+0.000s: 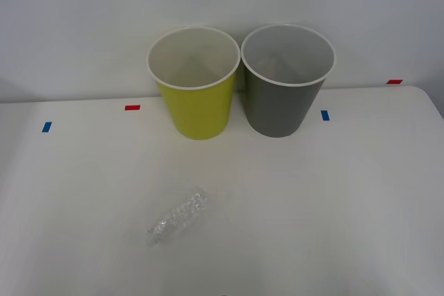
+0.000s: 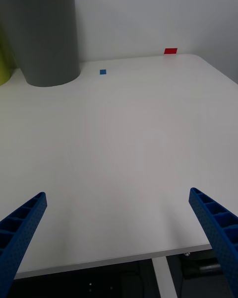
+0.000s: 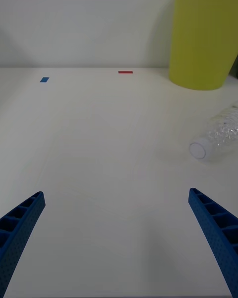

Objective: Put cans in the gray bin and PET bottles in the light green bin.

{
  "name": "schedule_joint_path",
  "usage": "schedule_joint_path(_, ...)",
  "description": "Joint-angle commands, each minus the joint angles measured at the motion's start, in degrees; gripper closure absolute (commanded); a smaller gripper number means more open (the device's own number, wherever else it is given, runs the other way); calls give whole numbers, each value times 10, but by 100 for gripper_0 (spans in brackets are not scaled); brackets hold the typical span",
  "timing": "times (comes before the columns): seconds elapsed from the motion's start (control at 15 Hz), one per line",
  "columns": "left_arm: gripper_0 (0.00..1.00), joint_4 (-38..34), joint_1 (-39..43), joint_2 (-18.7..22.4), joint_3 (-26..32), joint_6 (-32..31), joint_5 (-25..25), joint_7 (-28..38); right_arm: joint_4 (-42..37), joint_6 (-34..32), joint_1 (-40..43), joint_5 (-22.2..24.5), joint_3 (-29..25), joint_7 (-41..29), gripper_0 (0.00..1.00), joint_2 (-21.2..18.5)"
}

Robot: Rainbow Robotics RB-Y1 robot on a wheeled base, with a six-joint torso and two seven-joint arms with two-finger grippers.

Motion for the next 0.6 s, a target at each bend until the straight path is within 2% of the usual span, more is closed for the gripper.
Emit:
schedule_joint_path(0.07,0,-6,-14,0,-3,6,0,0,-4,10,-13,0,2,0,0,4)
schedule_joint_path(0.6,0,-6,-14,0,-3,6,0,0,-4,10,-13,0,2,0,0,4)
